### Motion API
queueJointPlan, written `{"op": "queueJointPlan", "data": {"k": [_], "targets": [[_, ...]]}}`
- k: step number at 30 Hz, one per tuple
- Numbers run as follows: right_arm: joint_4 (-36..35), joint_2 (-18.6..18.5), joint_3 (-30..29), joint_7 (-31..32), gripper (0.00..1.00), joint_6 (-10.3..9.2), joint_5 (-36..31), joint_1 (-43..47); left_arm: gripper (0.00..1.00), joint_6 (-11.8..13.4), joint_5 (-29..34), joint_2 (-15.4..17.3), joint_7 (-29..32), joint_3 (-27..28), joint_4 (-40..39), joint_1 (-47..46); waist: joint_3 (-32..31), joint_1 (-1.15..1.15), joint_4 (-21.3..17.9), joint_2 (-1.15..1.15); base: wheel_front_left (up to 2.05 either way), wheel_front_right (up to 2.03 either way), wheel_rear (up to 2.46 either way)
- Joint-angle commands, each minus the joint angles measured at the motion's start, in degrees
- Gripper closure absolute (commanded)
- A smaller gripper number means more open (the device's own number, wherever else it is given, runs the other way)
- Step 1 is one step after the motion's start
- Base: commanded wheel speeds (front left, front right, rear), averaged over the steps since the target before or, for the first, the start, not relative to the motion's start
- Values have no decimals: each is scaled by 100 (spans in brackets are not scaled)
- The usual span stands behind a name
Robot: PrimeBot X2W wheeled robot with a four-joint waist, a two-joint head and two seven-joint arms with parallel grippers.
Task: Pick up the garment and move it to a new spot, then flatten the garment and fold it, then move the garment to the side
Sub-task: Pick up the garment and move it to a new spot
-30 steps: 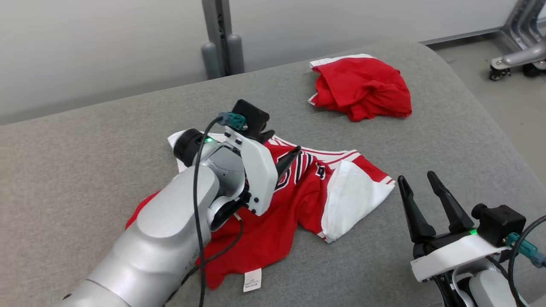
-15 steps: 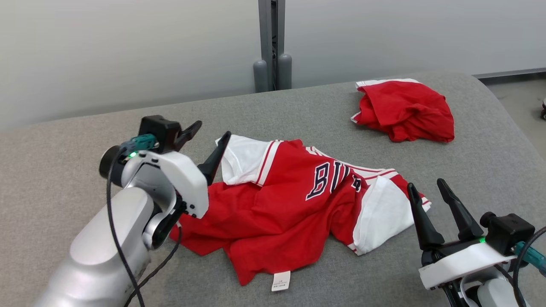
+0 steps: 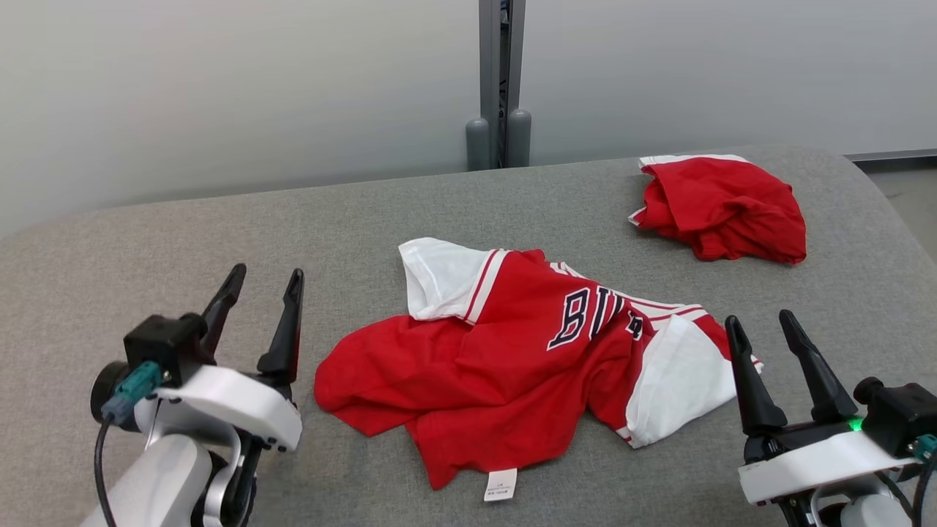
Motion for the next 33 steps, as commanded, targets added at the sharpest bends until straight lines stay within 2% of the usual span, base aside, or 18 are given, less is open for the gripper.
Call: {"op": "queueJointPlan", "data": {"k": [1,6,12,13,16,22,33], "targets": [[-87,21,-75,1,0,2,-67,109,0,138,51,30,-130,93,-171,230,9,0,19,0,0,0,0],[-310,96,-199,1,0,2,-150,239,0,385,222,-107,-297,368,-538,827,6,0,55,0,0,0,0],[-513,147,-271,1,0,3,-261,336,0,428,576,-455,-309,987,-982,1326,-9,0,51,0,0,0,0],[-607,168,-355,1,0,2,-315,346,0,384,793,-598,-306,1193,-1055,1582,-16,0,31,0,0,0,0],[-672,208,-411,1,0,3,-353,393,0,323,1002,-715,-306,1332,-1054,1736,-25,0,16,0,0,0,0],[-775,193,-612,1,0,3,-413,426,0,1,1398,-1064,-308,1616,-859,2022,-23,0,-5,0,0,0,0],[-778,191,-625,1,0,3,-437,431,0,-500,1834,-1481,-309,2037,-540,1988,-39,0,-20,0,0,0,0]]}}
